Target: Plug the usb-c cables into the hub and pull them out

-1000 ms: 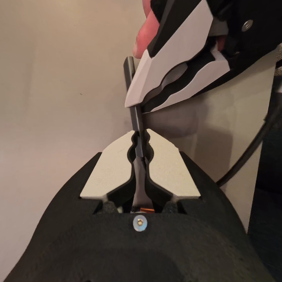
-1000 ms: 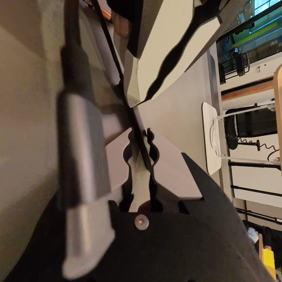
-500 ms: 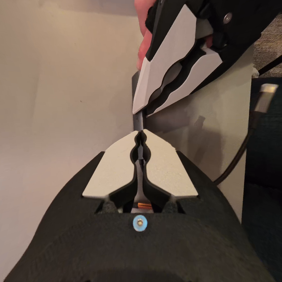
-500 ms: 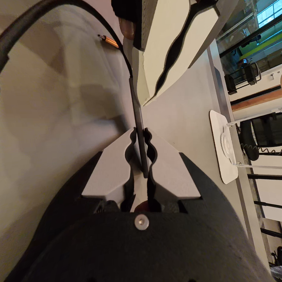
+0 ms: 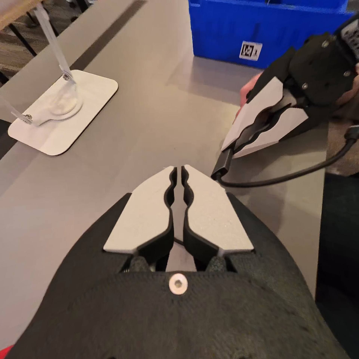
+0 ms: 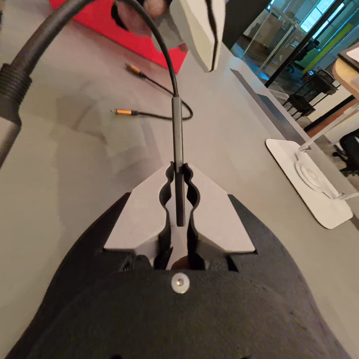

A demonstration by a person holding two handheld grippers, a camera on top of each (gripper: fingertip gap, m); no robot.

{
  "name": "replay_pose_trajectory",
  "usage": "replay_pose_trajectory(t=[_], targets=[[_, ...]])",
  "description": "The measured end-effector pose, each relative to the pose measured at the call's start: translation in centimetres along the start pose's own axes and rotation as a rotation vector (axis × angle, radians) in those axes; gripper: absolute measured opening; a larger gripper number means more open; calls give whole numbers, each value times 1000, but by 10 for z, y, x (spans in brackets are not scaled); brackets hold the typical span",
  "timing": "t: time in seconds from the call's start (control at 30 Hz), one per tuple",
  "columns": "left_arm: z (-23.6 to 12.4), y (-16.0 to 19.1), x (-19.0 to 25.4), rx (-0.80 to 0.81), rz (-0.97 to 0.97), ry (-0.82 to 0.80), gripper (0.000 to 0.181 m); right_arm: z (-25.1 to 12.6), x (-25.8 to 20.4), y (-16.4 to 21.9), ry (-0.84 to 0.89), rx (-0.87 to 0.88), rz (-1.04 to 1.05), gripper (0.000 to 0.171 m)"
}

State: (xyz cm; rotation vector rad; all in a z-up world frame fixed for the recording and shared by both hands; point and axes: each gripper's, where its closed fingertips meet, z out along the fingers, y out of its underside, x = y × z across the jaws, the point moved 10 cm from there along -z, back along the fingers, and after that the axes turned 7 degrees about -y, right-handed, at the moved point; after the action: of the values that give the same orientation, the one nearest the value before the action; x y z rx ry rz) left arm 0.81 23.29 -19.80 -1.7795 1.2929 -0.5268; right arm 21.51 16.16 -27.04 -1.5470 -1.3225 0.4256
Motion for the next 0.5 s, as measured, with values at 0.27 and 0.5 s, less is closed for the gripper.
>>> replay_pose_trajectory(t=[0.27, 0.5], targets=[[3, 16, 19, 80, -64, 73, 16, -8, 9, -14, -109, 316, 327, 7], [5, 10, 34, 219, -156, 156, 24, -7, 8, -13, -200, 419, 469, 7]])
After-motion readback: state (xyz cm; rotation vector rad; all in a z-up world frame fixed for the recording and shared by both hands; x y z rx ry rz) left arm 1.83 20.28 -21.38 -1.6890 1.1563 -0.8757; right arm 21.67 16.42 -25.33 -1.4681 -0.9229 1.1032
